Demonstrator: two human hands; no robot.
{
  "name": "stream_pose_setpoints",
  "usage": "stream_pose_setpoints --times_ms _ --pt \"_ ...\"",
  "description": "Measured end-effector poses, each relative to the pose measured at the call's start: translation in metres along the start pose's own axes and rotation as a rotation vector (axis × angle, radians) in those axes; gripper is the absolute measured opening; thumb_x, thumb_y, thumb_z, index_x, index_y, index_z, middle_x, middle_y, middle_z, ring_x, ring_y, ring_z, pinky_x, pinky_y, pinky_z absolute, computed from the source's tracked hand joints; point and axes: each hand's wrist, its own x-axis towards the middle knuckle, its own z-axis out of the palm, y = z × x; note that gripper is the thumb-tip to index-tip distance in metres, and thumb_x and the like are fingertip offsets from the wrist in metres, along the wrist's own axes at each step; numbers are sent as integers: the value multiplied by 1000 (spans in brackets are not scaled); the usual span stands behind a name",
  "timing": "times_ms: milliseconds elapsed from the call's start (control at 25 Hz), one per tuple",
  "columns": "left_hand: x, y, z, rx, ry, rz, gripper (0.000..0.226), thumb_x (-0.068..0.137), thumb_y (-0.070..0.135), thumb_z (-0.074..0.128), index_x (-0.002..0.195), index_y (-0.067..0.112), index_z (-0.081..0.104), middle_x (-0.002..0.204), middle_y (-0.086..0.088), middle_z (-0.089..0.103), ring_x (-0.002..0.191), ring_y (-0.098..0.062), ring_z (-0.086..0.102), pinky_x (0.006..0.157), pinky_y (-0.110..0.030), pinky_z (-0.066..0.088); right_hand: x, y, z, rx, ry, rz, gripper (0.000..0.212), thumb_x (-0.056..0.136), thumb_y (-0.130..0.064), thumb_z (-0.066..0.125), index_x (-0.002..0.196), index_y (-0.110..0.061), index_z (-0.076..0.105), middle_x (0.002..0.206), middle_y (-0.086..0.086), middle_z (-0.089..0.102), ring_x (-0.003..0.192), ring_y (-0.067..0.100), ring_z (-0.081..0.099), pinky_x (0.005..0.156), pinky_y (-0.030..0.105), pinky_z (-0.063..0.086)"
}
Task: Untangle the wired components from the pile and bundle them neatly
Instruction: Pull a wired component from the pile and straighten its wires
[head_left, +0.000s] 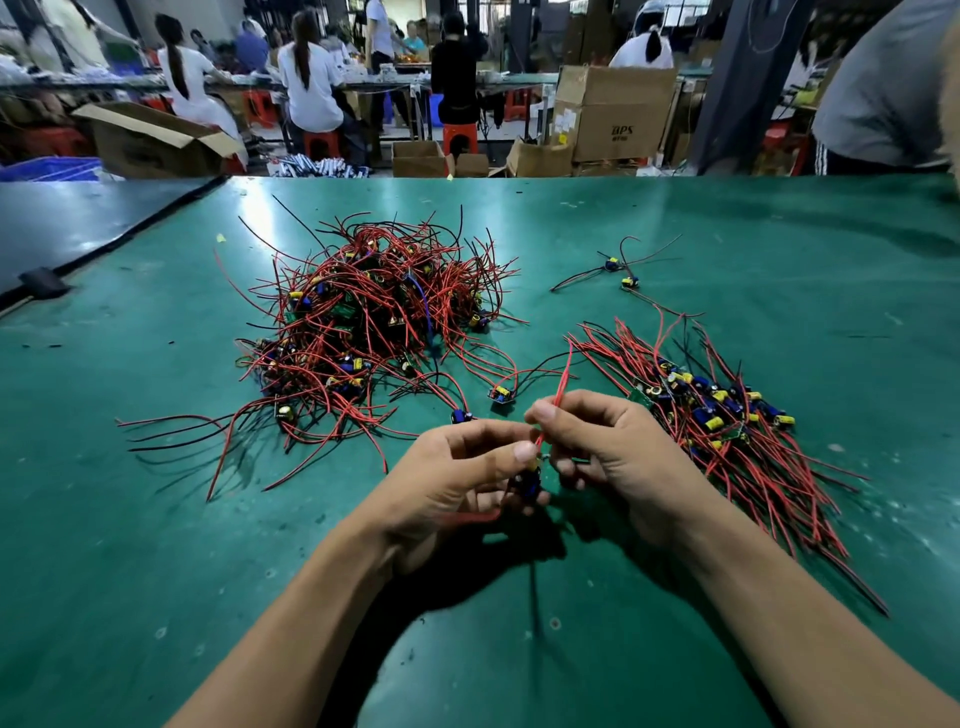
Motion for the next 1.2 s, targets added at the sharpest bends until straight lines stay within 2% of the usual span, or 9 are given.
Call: stream_pose_setpoints --times_ms 80,160,320,480,600,720,840,1000,1200 --pt "3 -1 1 -5 35 -35 22 79 1 71 102 0 69 89 -21 71 68 -28 71 59 -29 58 -2 2 4 -71 80 -11 25 79 -35 76 87 -12 75 56 3 57 42 11 46 41 20 36" --pt "6 -4 3 57 104 -44 15 86 -9 58 92 0 69 78 -21 69 60 -28 70 53 -27 57 -3 3 8 -134 105 -46 21 90 -28 71 94 -8 74 51 -2 54 38 9 47 40 18 37" --pt "8 -8 11 132 167 90 14 84 11 66 71 9 71 61 -11 58 49 -26 65 43 -25 52 -3 4 10 -246 68 -115 19 97 -23 64 96 -9 76 53 -16 60 46 -4 53 47 5 38" --pt "7 -10 12 204 208 196 18 91 2 61 75 4 70 60 -6 66 45 -19 62 41 -20 47 -5 5 16 -100 18 21 26 94 -31 67 96 -6 75 75 5 72 54 9 62 46 19 49" --pt "6 -10 11 239 189 173 22 91 1 62 73 8 73 63 -10 68 46 -22 64 40 -22 48 -4 7 17 -165 41 40 27 94 -34 68 89 -9 76 74 13 72 56 24 64 52 29 53" --pt "6 -8 10 303 149 161 19 91 2 62 74 6 71 63 -9 69 47 -23 65 41 -24 49 -1 8 12 -276 148 -14 19 92 -33 70 86 -17 78 66 -1 70 57 14 61 58 30 52" --pt "7 -7 10 325 110 120 14 91 3 62 77 2 66 62 -10 68 45 -22 64 41 -22 47 2 10 4 -358 275 -147 12 87 -32 76 87 -20 77 50 -15 57 45 0 48 56 22 37" --pt "-1 0 9 223 40 51 12 84 13 67 80 2 68 66 -14 68 48 -24 64 45 -22 47 4 11 10 -29 333 -244 16 78 -22 83 75 -14 70 53 0 52 38 12 35 40 22 29" --pt "-2 1 11 172 44 50 13 90 6 57 87 1 69 64 -12 66 46 -23 63 47 -24 50 6 7 9 269 223 -92 29 71 -28 80 75 -15 54 51 -2 41 36 8 36 34 19 31"
